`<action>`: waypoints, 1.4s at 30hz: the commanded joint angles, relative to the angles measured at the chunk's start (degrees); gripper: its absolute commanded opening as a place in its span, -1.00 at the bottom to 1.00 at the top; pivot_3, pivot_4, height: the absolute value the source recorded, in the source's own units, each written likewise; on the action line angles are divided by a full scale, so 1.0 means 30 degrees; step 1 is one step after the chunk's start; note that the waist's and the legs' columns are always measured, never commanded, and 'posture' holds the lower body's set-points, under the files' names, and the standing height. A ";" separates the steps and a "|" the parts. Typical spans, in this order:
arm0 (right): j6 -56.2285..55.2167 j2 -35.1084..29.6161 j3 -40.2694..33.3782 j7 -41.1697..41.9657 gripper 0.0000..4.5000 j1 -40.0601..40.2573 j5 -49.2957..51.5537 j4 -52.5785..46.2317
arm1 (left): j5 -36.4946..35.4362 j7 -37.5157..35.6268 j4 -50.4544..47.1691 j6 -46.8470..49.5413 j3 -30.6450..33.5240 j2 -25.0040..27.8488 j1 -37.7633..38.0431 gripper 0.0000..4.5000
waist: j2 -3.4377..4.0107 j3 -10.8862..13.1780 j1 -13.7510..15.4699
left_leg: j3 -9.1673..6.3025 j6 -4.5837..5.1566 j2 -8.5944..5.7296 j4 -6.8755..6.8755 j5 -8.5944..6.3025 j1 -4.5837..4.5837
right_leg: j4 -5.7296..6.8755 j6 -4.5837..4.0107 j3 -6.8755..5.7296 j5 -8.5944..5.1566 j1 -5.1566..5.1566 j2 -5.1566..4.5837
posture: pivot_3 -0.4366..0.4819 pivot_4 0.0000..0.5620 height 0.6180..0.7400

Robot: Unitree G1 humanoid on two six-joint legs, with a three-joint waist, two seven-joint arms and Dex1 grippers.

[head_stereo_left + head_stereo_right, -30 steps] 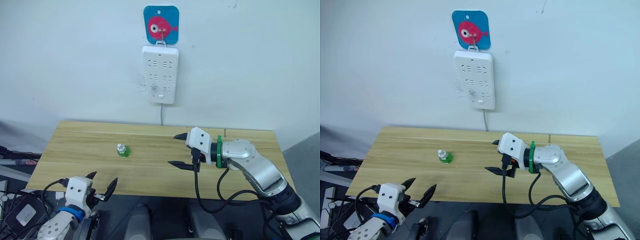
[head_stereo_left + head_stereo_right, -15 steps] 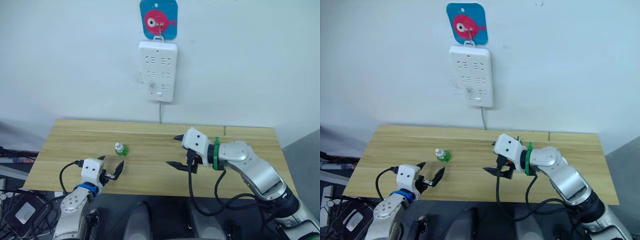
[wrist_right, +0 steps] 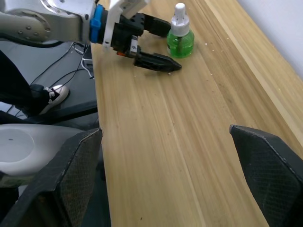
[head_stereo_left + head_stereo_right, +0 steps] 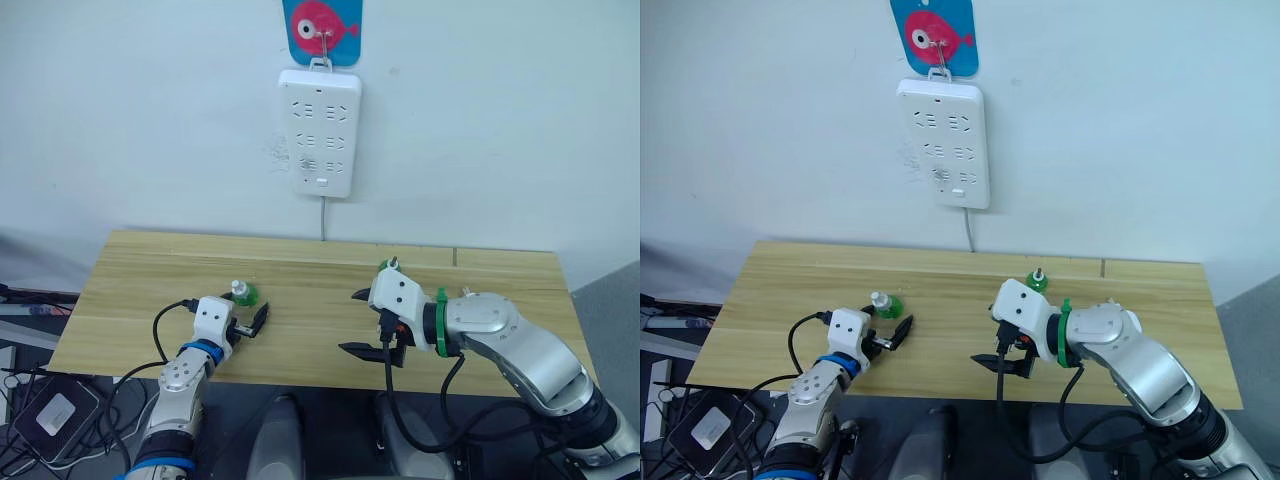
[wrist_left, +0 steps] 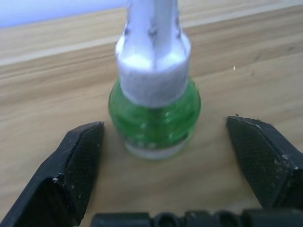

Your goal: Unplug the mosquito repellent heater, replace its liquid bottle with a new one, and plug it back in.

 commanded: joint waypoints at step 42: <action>-0.1325 0.2789 -0.2124 -0.0161 1.00 -0.4261 0.4008 0.1681 | -0.4716 -1.2868 -1.3480 1.0294 -0.5684 0.5885 -0.5763 0.01 | -0.0020 -0.0001 -0.0301 | -0.0013 -0.0079 0.0008 -0.0024 0.0041 -0.0059 | -0.0019 -0.0001 -0.0039 -0.0002 -0.0053 0.0008 | -0.22 -0.23 0.82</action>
